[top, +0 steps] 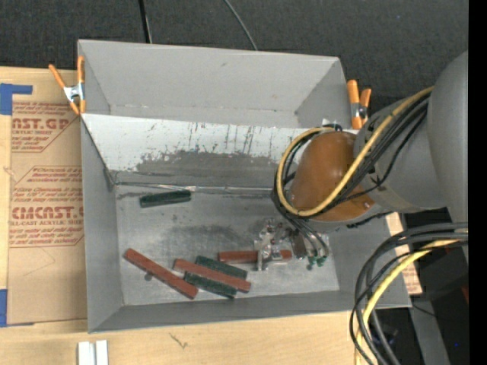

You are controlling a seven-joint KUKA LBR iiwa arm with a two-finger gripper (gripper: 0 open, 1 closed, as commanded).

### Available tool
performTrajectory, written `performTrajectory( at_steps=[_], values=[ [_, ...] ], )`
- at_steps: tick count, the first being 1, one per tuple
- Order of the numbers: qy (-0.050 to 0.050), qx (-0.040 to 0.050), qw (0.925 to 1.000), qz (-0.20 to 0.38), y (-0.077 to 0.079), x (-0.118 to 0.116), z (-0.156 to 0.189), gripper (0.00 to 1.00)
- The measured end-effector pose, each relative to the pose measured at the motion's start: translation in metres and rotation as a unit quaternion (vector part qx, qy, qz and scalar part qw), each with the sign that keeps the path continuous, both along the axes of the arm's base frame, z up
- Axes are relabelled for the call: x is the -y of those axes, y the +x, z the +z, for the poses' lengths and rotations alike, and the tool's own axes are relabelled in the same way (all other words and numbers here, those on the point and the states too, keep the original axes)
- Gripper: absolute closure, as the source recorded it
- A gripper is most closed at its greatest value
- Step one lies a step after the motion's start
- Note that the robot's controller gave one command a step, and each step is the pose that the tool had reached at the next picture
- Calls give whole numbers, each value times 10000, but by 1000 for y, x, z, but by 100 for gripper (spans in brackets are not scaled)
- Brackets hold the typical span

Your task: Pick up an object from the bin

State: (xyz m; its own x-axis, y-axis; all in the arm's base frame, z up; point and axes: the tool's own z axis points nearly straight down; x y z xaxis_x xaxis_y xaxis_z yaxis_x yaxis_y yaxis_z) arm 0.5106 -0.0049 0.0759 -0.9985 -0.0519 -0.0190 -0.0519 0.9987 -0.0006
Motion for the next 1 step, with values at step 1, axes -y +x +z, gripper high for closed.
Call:
performTrajectory(
  at_steps=[1],
  values=[
    [2, -87, 10000, -16, 4, -11, 125, 100]
  ],
)
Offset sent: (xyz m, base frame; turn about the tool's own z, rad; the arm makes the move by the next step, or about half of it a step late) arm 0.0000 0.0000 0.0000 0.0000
